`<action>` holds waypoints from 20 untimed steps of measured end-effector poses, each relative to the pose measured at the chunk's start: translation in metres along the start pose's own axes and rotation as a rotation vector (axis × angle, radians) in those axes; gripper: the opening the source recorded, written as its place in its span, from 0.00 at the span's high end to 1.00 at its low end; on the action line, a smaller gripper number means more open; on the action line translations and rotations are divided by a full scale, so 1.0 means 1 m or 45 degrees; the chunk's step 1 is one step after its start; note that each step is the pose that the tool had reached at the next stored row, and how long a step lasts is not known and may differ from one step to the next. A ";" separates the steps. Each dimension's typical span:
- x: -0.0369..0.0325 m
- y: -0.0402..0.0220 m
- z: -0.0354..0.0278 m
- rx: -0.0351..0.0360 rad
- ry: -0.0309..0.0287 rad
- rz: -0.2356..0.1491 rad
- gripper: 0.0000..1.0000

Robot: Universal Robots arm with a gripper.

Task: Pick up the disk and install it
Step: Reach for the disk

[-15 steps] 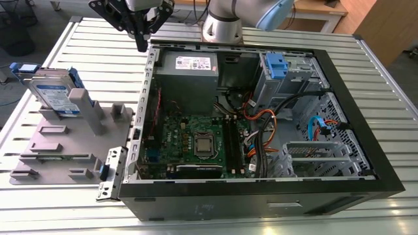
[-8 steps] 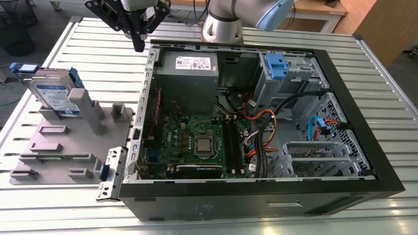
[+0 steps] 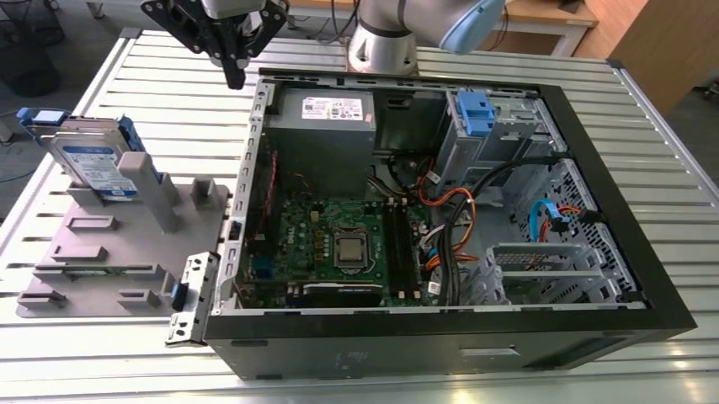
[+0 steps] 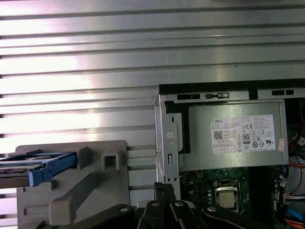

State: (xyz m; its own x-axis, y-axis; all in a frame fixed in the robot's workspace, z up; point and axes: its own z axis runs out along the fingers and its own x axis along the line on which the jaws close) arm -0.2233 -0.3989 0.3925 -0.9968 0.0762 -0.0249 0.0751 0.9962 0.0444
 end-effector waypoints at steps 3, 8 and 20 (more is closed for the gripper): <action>0.0001 0.0000 0.0000 0.0000 -0.0001 0.000 0.89; 0.0023 -0.0002 0.0000 0.0000 0.0000 0.000 0.89; 0.0242 -0.0018 -0.0002 -0.0001 -0.0002 -0.001 0.89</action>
State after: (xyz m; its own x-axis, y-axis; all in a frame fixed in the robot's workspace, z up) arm -0.2475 -0.3989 0.3920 -0.9968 0.0758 -0.0251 0.0747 0.9962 0.0444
